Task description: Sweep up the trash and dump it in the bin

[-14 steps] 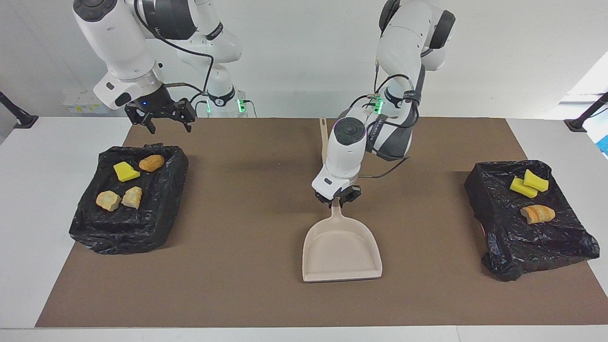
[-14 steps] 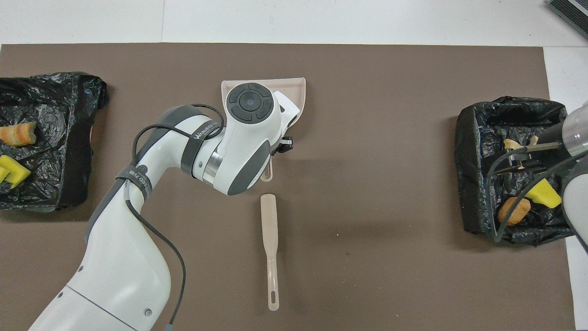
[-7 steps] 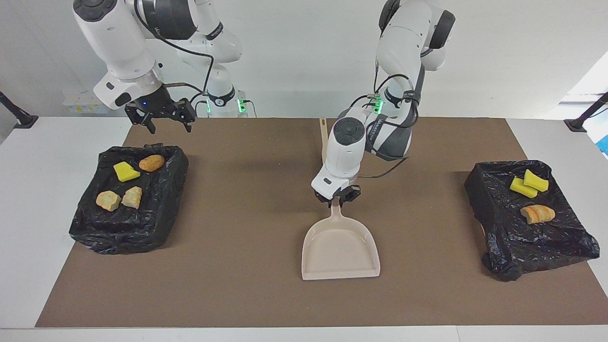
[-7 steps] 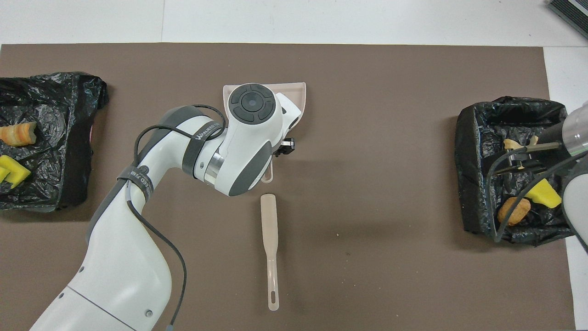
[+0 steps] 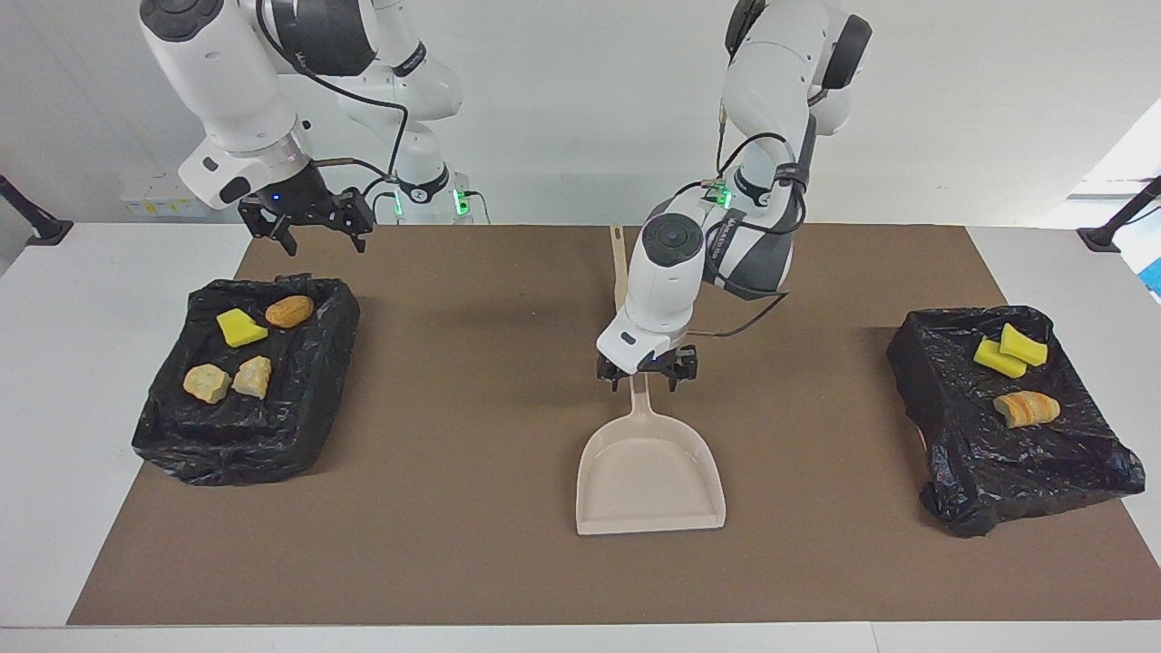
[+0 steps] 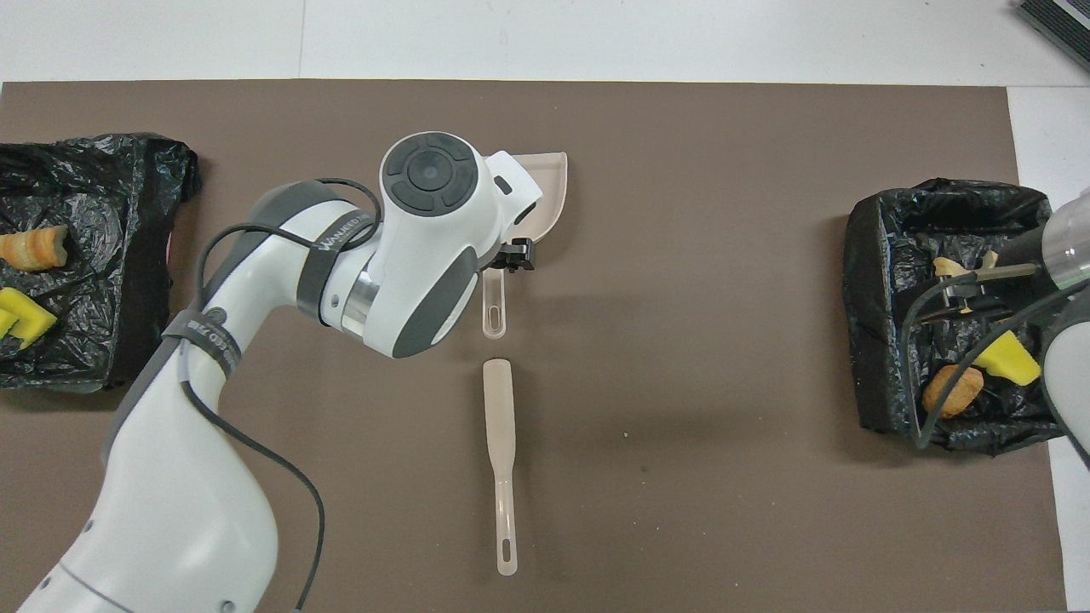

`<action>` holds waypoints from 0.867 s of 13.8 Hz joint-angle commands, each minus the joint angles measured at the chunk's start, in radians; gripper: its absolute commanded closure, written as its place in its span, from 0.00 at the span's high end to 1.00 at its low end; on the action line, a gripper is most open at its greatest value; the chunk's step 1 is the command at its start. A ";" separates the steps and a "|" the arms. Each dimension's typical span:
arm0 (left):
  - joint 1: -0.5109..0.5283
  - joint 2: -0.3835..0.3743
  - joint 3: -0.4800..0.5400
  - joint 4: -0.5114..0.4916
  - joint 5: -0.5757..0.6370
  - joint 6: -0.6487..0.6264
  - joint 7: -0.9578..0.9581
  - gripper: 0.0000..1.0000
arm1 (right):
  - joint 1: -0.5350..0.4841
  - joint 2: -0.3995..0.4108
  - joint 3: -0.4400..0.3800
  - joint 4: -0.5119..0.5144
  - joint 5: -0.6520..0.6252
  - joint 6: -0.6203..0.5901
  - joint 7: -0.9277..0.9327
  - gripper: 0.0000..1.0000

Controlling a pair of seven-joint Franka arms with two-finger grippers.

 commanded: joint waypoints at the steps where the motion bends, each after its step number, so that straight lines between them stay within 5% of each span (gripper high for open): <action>1: 0.069 -0.153 0.003 -0.141 -0.002 -0.005 0.106 1.00 | -0.015 -0.022 0.008 -0.030 0.006 0.023 -0.021 1.00; 5: 0.214 -0.331 0.003 -0.206 -0.004 -0.088 0.307 1.00 | -0.015 -0.022 0.008 -0.030 0.006 0.023 -0.021 1.00; 12: 0.398 -0.506 0.009 -0.180 -0.010 -0.307 0.465 1.00 | -0.015 -0.022 0.008 -0.030 0.006 0.023 -0.021 1.00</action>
